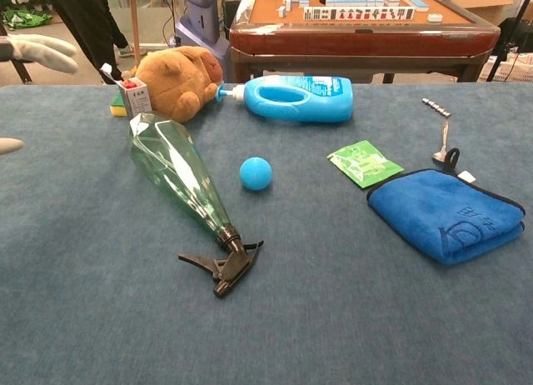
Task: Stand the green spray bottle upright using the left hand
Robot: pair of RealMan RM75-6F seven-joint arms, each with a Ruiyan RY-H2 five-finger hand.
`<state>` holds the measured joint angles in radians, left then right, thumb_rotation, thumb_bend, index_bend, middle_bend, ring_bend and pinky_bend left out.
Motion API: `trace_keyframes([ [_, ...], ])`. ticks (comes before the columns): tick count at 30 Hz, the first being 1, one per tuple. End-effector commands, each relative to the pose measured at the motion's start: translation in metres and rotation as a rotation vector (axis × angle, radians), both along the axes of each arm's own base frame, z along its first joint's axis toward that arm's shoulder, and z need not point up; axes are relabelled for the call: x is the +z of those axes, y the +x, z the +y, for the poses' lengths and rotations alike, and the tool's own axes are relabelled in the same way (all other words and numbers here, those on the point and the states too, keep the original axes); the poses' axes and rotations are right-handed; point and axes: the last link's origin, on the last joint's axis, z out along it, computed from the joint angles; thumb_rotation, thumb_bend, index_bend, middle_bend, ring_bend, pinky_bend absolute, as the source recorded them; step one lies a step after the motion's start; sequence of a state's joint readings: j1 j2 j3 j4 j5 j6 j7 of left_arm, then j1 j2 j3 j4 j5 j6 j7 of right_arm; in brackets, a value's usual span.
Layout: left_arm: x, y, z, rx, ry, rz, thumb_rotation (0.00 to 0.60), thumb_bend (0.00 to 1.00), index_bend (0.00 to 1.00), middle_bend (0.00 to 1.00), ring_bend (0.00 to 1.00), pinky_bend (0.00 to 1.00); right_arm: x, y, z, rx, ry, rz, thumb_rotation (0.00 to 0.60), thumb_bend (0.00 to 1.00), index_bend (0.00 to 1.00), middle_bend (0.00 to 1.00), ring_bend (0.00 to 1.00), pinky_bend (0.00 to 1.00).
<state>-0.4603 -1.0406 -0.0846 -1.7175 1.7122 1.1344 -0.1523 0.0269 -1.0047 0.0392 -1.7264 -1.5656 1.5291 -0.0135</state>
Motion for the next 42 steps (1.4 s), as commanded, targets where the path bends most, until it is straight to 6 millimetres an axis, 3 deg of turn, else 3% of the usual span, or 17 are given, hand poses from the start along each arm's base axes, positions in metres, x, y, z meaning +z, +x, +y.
trace_keyframes([
  [1,-0.013,0.020,0.014,-0.053,-0.104,-0.011,0.305,0.43,0.12,0.02,0.03,0.00,0.000,0.000,0.001,-0.003,0.003,0.002,0.600,0.34,0.22,0.24,0.13,0.19],
  [4,-0.022,0.031,0.022,-0.085,-0.129,-0.014,0.259,0.46,0.12,0.02,0.03,0.00,-0.001,-0.001,0.001,-0.007,0.003,0.001,0.600,0.34,0.22,0.24,0.13,0.19],
  [20,-0.069,0.069,0.063,-0.097,-0.213,0.006,0.246,0.56,0.13,0.06,0.03,0.00,0.001,-0.003,0.002,-0.013,0.001,-0.006,0.600,0.34,0.22,0.24,0.13,0.19],
  [42,-0.116,0.082,0.114,-0.008,-0.158,0.236,0.227,0.57,0.15,0.12,0.03,0.00,0.003,-0.007,0.004,-0.017,-0.005,-0.012,0.600,0.34,0.22,0.24,0.13,0.19],
])
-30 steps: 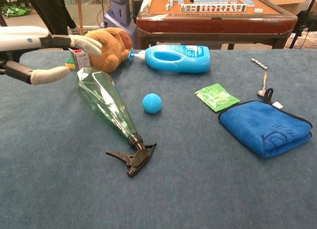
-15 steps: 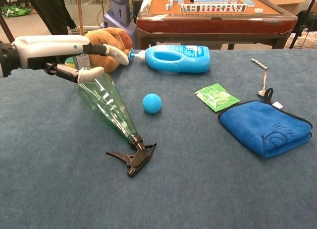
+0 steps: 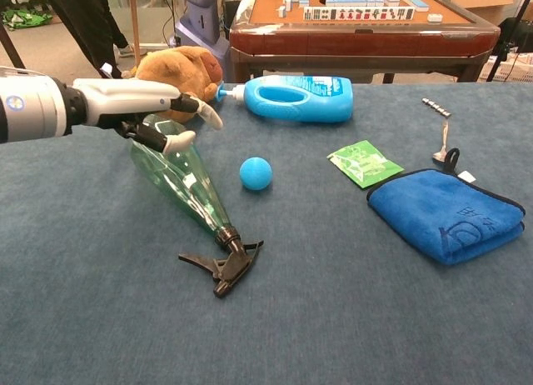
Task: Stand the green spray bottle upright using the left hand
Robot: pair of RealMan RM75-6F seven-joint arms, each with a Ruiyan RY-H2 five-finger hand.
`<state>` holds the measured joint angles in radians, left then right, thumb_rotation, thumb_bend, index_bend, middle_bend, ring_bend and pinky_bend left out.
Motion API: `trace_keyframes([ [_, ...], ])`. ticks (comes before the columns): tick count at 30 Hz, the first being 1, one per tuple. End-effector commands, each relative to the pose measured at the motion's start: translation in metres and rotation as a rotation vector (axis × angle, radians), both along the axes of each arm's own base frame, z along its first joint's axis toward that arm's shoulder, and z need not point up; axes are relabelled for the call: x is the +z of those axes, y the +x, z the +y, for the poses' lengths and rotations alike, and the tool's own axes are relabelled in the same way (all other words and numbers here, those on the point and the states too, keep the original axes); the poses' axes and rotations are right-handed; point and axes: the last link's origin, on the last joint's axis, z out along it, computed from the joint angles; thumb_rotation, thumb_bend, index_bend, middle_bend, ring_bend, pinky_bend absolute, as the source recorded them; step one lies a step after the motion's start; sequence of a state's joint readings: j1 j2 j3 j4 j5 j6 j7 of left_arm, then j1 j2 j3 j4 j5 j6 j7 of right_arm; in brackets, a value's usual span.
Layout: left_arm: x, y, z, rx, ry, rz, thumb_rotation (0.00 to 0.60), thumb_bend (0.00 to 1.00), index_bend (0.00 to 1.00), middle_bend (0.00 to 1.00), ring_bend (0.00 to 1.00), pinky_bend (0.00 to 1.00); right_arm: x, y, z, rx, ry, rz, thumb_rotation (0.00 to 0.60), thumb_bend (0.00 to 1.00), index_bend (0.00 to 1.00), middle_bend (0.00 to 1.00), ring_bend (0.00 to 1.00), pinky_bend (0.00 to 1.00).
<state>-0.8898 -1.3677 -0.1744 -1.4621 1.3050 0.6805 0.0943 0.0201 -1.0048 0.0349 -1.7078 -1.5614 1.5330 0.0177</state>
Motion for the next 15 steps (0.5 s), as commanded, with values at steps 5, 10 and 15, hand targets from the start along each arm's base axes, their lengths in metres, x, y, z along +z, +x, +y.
trace_keyframes([
  [5,-0.010,0.000,0.016,0.058,0.025,0.072,0.195,0.57,0.15,0.12,0.03,0.00,0.002,-0.003,0.003,-0.017,-0.007,0.003,0.600,0.34,0.22,0.24,0.13,0.19],
  [10,-0.011,-0.009,0.026,0.112,0.049,0.130,0.161,0.57,0.16,0.14,0.03,0.00,0.003,-0.004,0.004,-0.017,-0.011,0.000,0.600,0.34,0.22,0.24,0.13,0.19],
  [15,-0.002,-0.023,0.029,0.162,0.080,0.193,0.139,0.57,0.21,0.20,0.04,0.00,0.003,-0.005,0.006,-0.023,-0.011,0.000,0.600,0.34,0.22,0.24,0.13,0.19],
])
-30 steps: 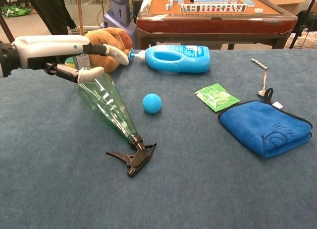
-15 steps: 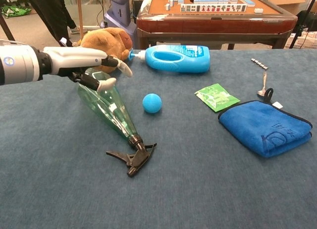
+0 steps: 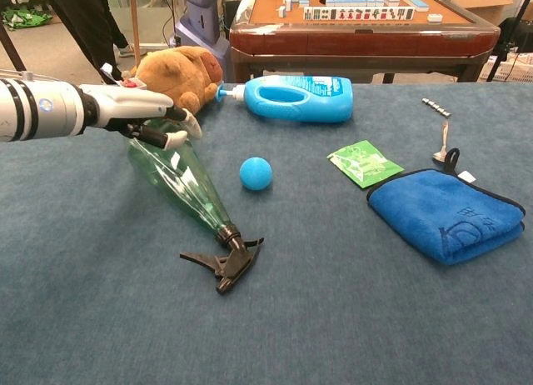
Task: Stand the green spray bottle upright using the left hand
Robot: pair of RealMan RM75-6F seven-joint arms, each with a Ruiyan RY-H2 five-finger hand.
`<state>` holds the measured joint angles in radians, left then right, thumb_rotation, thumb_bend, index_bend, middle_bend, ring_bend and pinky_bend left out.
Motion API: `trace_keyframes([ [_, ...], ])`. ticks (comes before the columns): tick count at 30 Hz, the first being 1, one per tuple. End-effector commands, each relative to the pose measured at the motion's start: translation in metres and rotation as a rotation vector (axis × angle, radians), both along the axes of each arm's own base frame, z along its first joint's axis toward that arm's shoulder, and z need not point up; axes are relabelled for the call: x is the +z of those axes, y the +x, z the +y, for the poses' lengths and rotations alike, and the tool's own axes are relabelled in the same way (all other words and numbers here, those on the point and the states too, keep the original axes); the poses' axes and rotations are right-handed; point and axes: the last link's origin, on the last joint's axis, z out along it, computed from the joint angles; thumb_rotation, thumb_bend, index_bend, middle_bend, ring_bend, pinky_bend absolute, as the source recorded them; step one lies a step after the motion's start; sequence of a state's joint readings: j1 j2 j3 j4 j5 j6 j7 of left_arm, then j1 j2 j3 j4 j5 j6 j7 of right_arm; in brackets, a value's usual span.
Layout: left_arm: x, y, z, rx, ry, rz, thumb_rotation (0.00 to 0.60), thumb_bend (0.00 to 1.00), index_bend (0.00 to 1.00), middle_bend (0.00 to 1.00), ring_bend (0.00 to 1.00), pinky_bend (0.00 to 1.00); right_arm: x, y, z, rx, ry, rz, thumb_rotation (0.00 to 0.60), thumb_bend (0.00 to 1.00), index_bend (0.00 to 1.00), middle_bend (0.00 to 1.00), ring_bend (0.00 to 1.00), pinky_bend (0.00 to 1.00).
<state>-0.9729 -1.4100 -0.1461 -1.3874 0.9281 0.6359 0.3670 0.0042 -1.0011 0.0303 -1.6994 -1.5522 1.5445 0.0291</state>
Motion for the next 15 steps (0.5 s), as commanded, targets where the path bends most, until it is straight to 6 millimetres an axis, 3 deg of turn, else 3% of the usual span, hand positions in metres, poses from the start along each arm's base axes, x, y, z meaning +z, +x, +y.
trace_keyframes([
  [1,0.009,-0.012,0.002,0.030,0.022,0.064,0.140,0.57,0.21,0.21,0.05,0.00,0.000,0.000,0.000,0.000,0.000,-0.001,0.600,0.34,0.22,0.24,0.13,0.19],
  [11,0.047,-0.046,-0.020,0.096,0.059,0.136,0.129,0.57,0.22,0.26,0.06,0.00,-0.004,0.002,-0.004,0.017,0.015,-0.004,0.600,0.34,0.22,0.24,0.13,0.19],
  [15,0.057,-0.056,-0.035,0.113,0.049,0.167,0.087,0.55,0.23,0.26,0.07,0.00,-0.006,0.004,-0.006,0.024,0.018,-0.007,0.600,0.34,0.22,0.24,0.13,0.19],
])
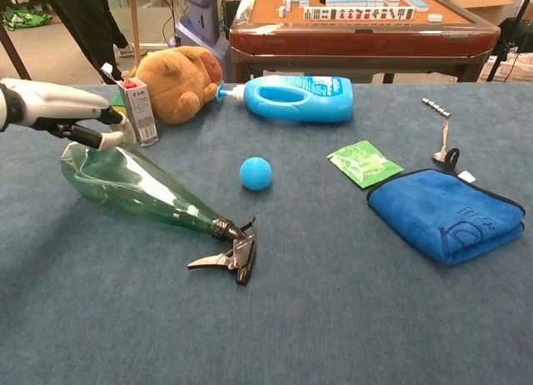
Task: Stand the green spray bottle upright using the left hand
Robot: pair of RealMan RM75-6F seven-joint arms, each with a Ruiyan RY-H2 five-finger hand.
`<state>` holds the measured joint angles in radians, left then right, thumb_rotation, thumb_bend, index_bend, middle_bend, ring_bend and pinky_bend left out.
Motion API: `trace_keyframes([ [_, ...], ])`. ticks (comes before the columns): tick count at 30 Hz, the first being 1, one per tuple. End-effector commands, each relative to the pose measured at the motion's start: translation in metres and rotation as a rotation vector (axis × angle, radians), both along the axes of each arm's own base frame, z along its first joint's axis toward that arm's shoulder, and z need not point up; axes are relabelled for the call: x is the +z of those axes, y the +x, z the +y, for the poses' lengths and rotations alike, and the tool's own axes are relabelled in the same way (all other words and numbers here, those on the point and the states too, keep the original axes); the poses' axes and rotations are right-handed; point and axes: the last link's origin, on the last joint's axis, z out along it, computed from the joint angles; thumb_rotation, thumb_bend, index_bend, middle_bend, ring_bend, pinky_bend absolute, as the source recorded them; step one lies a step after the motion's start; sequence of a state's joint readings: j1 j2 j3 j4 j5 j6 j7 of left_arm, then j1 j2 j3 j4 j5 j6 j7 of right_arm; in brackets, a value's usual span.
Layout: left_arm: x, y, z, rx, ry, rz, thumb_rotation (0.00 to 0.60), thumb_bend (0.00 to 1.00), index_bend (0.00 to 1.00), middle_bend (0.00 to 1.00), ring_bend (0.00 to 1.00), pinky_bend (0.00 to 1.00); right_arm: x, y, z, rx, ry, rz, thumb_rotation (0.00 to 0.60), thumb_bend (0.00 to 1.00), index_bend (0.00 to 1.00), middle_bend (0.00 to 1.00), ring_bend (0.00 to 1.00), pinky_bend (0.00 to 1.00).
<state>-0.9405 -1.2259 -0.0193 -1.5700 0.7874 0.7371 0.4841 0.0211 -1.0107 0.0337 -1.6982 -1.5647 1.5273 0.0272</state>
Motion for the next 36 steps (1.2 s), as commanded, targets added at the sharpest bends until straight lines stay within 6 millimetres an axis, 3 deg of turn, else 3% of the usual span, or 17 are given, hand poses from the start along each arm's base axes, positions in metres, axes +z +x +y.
trace_keyframes([
  [1,0.010,-0.012,-0.014,0.020,-0.006,0.038,0.080,0.54,0.23,0.26,0.07,0.00,0.000,0.000,-0.001,0.002,0.001,-0.001,0.600,0.34,0.22,0.24,0.13,0.19],
  [5,0.016,-0.008,-0.027,0.007,0.014,0.009,0.063,0.51,0.23,0.26,0.07,0.00,-0.001,0.001,-0.001,0.004,0.002,0.000,0.600,0.34,0.22,0.24,0.13,0.19],
  [8,0.020,-0.001,-0.034,-0.042,0.052,-0.050,0.060,0.41,0.22,0.26,0.07,0.00,-0.001,0.001,-0.001,0.002,0.003,0.001,0.600,0.34,0.22,0.24,0.13,0.19],
  [10,0.020,0.004,-0.039,-0.070,0.054,-0.084,0.127,0.37,0.21,0.25,0.07,0.00,-0.001,0.001,-0.001,0.002,0.002,0.000,0.600,0.34,0.23,0.24,0.13,0.19],
  [15,0.012,0.017,-0.056,-0.167,0.014,-0.071,0.203,0.35,0.19,0.22,0.07,0.00,-0.001,0.000,0.000,-0.001,0.002,-0.002,0.600,0.34,0.23,0.24,0.13,0.19],
  [20,-0.005,0.033,-0.068,-0.247,-0.010,-0.046,0.342,0.35,0.17,0.20,0.07,0.00,0.001,0.000,0.001,-0.002,-0.002,0.001,0.600,0.33,0.23,0.24,0.13,0.19],
  [24,-0.020,0.044,-0.075,-0.296,-0.034,-0.019,0.410,0.35,0.17,0.18,0.07,0.00,0.001,-0.001,0.001,-0.008,-0.002,0.000,0.600,0.33,0.23,0.24,0.13,0.19],
  [27,-0.031,0.051,-0.076,-0.331,-0.038,0.017,0.510,0.35,0.16,0.18,0.07,0.00,0.000,-0.002,0.001,-0.008,0.002,-0.001,0.600,0.33,0.23,0.24,0.13,0.19],
  [36,-0.060,0.057,-0.073,-0.307,-0.036,0.131,0.529,0.35,0.16,0.18,0.07,0.00,0.001,-0.005,0.001,-0.018,0.000,-0.002,0.600,0.33,0.23,0.24,0.13,0.19],
])
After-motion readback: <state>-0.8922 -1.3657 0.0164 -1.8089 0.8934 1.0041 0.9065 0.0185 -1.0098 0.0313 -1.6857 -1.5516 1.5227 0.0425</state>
